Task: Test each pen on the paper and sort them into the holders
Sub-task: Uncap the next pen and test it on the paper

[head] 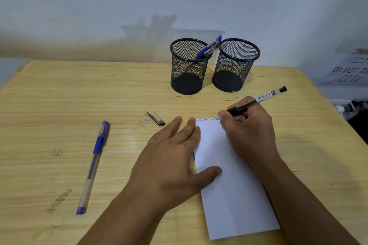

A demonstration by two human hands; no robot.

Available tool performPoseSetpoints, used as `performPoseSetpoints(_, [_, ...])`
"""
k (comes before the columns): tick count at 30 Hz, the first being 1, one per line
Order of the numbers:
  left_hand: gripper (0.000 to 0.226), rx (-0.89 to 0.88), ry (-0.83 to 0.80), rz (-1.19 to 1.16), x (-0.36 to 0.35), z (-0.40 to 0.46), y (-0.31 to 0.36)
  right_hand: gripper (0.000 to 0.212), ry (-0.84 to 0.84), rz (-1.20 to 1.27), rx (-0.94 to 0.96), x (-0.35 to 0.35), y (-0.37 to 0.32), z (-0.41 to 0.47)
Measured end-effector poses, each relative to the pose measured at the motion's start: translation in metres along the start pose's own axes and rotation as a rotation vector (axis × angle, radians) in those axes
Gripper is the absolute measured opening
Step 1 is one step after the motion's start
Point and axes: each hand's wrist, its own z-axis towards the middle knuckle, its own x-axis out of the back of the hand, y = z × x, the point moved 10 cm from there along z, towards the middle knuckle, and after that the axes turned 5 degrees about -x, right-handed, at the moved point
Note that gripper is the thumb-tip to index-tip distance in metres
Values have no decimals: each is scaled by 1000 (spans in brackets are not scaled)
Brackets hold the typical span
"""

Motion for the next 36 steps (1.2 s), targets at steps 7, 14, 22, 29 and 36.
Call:
performPoseSetpoints(7, [94,0,11,-7,-1,0,-1,16,-4,-8,14,-2,-3,-1])
performPoseSetpoints(14, [94,-6,13,-12,1,0,0,15,-13,-20,22,-2,-3,0])
performPoseSetpoints(22, [94,-3,7,-22,0,0,0,15,-6,-10,8,-1,-3,-1])
performPoseSetpoints(29, [93,0,12,-39,0,0,-1,19,60,99,-36,6,1,-2])
performPoseSetpoints(36, [93,24,46,-81,5,0,-4,20,55,225,-49,7,8,1])
